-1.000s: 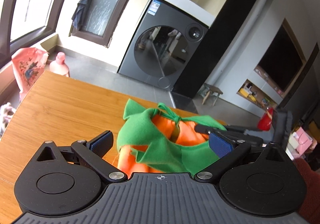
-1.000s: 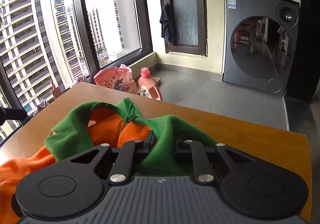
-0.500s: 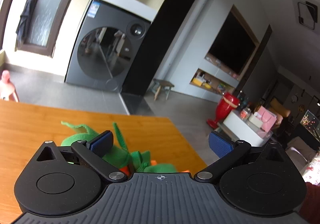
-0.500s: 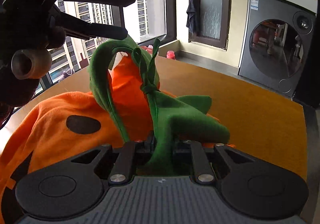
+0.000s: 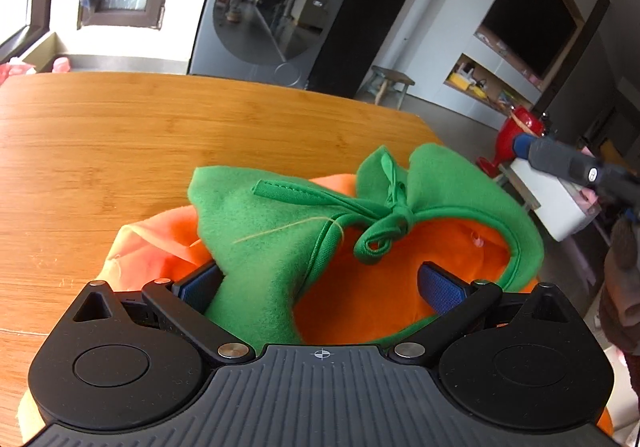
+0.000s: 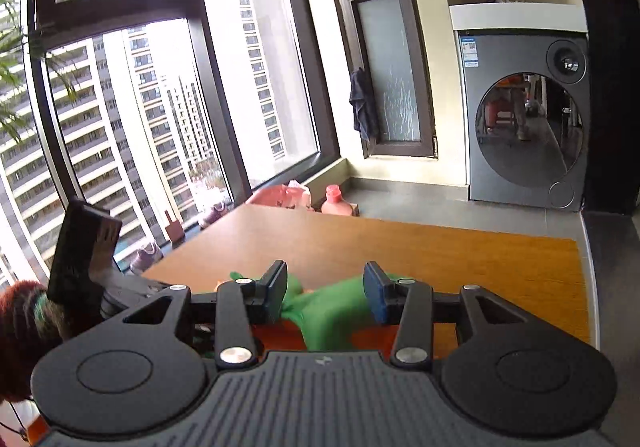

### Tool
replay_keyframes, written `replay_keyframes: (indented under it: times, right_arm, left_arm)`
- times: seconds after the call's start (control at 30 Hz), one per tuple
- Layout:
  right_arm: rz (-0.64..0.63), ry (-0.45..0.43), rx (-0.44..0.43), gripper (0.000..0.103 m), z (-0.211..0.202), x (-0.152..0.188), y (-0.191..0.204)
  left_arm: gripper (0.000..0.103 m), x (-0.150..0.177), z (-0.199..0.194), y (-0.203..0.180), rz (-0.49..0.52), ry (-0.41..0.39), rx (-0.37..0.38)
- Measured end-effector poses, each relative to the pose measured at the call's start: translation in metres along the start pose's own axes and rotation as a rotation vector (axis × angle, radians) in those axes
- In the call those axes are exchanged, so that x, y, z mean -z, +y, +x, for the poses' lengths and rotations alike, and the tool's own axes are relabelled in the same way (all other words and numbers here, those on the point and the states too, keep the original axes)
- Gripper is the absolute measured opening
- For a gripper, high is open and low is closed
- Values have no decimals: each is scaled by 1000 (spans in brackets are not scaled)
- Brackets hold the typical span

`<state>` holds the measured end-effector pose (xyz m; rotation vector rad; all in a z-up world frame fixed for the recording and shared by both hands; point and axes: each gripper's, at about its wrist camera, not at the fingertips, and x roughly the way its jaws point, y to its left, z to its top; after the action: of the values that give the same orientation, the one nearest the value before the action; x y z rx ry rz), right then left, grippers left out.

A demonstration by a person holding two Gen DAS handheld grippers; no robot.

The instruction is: Fold clothes

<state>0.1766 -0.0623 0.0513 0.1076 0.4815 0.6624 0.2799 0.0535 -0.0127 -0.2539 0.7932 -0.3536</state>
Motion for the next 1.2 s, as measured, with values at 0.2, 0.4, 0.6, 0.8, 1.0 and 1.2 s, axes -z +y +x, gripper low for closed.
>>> replay_keyframes:
  times: [0.2, 0.4, 0.6, 0.8, 1.0, 1.2]
  right_arm:
    - [-15, 147, 19, 42, 38, 19, -6]
    - [-88, 255, 68, 45, 61, 60, 3]
    - [-159, 286, 61, 53, 65, 54, 16]
    - [-39, 169, 40, 53, 42, 17, -2]
    - [-54, 198, 20, 52, 69, 14, 2]
    - [-147, 248, 74, 52, 91, 53, 17]
  left_arm:
    - [103, 1, -25, -11, 51, -57, 19]
    - [103, -7, -54, -19, 0, -168, 216]
    - [103, 12, -19, -6, -90, -21, 158]
    - [103, 22, -24, 5, -71, -8, 125]
    - [103, 10, -59, -10, -4, -149, 124]
    - [103, -5, -76, -13, -60, -234, 294]
